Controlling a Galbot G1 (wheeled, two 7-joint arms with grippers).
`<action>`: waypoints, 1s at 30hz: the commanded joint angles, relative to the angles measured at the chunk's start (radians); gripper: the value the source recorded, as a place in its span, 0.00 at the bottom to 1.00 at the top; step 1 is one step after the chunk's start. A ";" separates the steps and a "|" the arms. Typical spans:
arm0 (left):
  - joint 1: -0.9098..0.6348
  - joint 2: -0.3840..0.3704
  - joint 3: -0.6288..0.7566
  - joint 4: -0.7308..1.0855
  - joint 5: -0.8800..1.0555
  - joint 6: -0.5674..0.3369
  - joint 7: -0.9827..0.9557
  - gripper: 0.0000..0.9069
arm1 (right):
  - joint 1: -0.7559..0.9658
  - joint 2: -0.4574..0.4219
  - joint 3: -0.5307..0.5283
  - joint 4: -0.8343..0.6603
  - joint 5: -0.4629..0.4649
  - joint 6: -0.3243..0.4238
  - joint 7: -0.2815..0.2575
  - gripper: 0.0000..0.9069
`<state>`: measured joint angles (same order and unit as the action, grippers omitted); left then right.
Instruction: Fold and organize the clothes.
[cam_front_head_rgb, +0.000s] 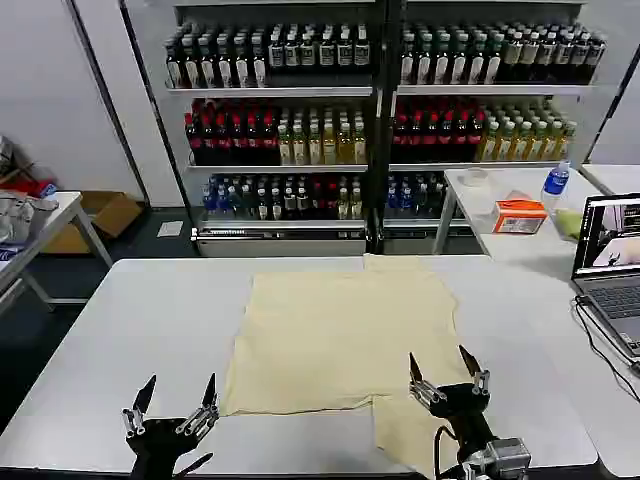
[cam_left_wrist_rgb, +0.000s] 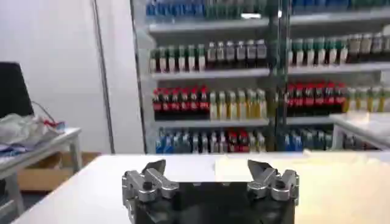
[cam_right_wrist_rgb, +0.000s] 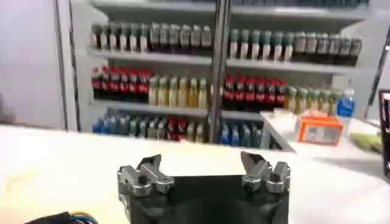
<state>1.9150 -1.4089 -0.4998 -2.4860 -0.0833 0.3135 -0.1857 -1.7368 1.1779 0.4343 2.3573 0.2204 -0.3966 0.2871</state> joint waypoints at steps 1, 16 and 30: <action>-0.050 0.043 0.000 0.046 -0.030 0.143 -0.020 1.00 | -0.105 -0.006 0.014 -0.010 0.002 -0.061 0.028 1.00; -0.256 0.094 0.034 0.293 -0.111 0.264 -0.119 1.00 | -0.194 0.014 -0.022 -0.069 -0.121 -0.014 0.016 1.00; -0.336 0.092 0.078 0.375 -0.162 0.264 -0.124 1.00 | -0.207 0.029 -0.034 -0.075 -0.123 -0.012 0.021 1.00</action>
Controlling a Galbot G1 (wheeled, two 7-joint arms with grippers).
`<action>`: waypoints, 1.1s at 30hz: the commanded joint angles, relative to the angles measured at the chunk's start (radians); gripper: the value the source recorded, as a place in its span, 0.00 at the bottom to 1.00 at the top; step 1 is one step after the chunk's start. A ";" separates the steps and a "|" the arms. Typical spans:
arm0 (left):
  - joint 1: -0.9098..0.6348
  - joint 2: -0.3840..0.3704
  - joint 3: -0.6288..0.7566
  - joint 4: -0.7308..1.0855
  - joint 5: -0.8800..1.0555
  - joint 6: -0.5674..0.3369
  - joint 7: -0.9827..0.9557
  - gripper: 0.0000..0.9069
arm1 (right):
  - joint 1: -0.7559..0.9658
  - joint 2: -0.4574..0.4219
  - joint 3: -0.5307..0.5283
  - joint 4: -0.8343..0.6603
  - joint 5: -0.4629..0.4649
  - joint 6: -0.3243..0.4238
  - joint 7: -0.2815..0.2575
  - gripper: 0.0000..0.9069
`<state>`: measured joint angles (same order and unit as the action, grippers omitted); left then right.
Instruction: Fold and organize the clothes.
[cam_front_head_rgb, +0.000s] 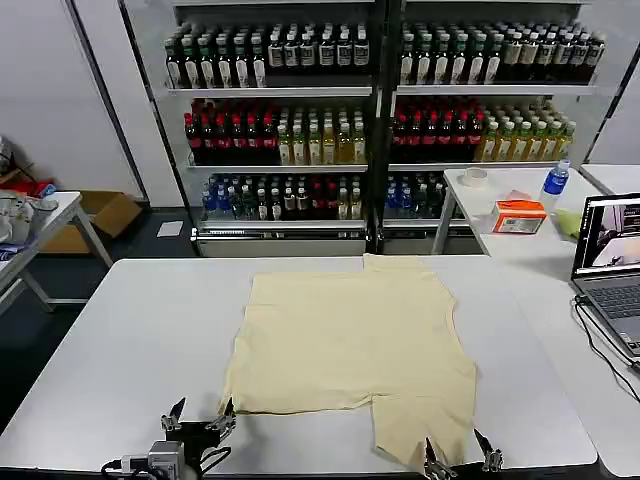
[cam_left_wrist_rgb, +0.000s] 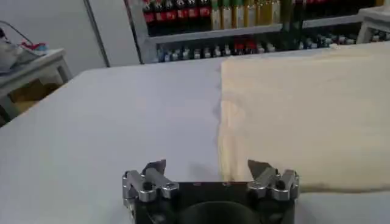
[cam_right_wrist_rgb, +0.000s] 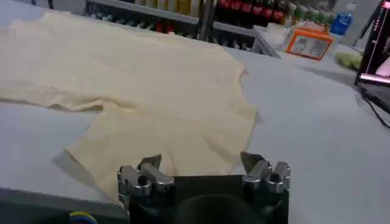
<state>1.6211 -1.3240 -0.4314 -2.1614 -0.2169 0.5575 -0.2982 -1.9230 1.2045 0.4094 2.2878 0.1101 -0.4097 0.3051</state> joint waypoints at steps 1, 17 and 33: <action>-0.048 0.007 0.009 0.055 -0.038 0.020 -0.010 1.00 | -0.027 0.004 -0.014 -0.001 -0.019 0.003 0.003 1.00; -0.030 0.001 0.044 0.040 -0.054 -0.004 0.004 0.03 | -0.044 0.018 -0.025 -0.021 -0.002 -0.017 0.022 0.00; -0.015 0.006 0.045 0.046 -0.038 -0.016 0.022 0.03 | -0.024 0.028 -0.035 -0.027 0.087 -0.003 0.017 0.00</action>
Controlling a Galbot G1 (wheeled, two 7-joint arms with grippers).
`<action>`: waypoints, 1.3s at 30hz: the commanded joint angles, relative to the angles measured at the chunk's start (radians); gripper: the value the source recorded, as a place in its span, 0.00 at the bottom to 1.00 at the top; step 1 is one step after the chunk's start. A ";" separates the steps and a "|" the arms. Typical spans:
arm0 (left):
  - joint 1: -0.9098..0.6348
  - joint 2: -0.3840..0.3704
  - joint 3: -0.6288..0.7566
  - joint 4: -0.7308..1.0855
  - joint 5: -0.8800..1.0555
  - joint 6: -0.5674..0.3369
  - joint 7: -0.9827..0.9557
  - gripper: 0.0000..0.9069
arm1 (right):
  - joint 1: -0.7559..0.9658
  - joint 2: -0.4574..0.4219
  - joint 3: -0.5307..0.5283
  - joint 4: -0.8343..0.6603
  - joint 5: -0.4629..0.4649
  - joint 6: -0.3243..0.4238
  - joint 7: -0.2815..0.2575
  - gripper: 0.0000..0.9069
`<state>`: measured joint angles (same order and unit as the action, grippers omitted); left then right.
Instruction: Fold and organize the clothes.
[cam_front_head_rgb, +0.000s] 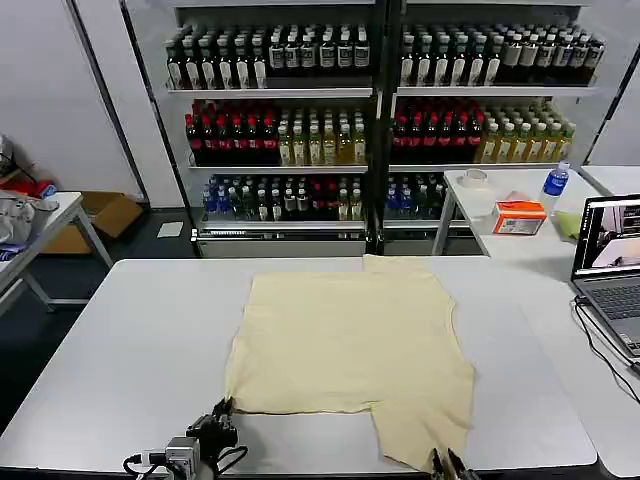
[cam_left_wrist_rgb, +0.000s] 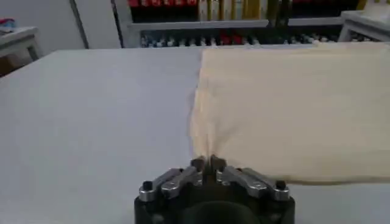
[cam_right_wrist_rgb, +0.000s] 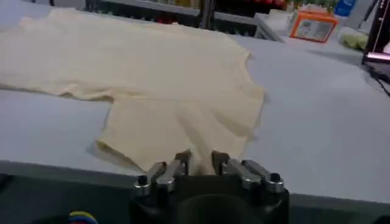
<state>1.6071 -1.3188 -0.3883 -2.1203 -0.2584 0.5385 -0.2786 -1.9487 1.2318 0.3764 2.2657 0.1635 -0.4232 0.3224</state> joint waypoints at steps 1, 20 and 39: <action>0.000 0.000 0.002 0.005 0.002 0.003 0.005 0.03 | 0.002 0.002 -0.001 -0.002 0.036 0.019 0.000 0.00; 0.104 -0.036 -0.035 -0.129 -0.013 -0.088 0.020 0.03 | -0.004 -0.011 0.046 0.097 0.073 0.331 -0.040 0.00; 0.268 -0.042 -0.147 -0.341 -0.064 -0.084 0.015 0.03 | 0.054 -0.079 0.131 0.163 0.129 0.349 -0.058 0.00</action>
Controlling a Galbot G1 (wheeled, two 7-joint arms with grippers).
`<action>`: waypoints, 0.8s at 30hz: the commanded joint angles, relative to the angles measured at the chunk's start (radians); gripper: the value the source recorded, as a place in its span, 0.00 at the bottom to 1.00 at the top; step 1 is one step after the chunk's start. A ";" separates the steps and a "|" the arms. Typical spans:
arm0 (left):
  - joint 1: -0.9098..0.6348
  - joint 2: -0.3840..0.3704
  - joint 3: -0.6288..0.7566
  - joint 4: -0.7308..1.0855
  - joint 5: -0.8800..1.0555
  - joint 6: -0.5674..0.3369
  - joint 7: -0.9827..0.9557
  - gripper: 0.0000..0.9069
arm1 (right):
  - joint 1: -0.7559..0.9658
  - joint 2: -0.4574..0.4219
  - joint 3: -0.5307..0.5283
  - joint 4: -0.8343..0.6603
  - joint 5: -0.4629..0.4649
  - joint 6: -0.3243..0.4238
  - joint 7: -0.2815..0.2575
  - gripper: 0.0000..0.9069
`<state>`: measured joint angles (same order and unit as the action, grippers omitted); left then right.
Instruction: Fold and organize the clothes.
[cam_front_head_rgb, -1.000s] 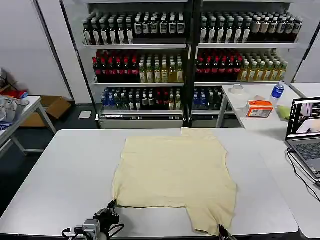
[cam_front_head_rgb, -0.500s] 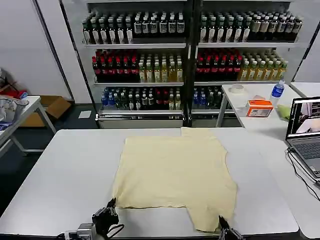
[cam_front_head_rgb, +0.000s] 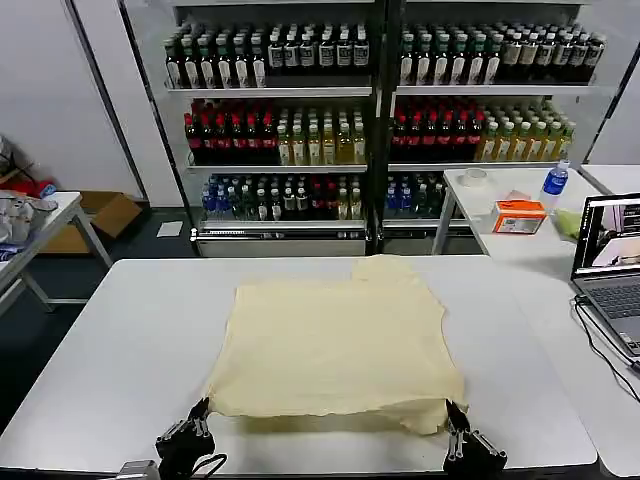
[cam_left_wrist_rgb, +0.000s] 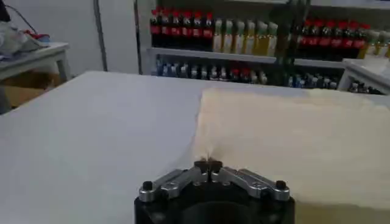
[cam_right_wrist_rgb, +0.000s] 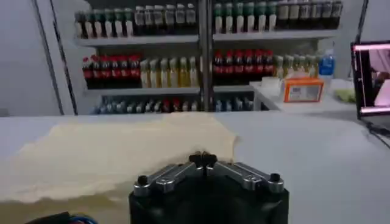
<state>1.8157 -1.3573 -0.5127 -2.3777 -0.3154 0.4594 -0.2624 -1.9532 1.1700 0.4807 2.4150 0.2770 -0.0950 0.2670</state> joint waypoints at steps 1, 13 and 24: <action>0.056 0.002 -0.023 -0.088 -0.007 -0.004 0.000 0.03 | 0.075 -0.030 0.022 0.004 0.018 0.019 -0.003 0.00; -0.047 0.074 0.022 0.025 0.020 -0.029 0.000 0.03 | 0.284 -0.139 -0.111 -0.149 -0.010 -0.011 -0.006 0.00; -0.173 0.119 0.028 0.111 -0.029 -0.054 -0.014 0.03 | 0.457 -0.176 -0.174 -0.258 0.045 -0.057 0.002 0.00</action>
<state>1.7029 -1.2559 -0.4926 -2.3062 -0.3362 0.4136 -0.2770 -1.6345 1.0229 0.3459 2.2336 0.3019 -0.1339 0.2677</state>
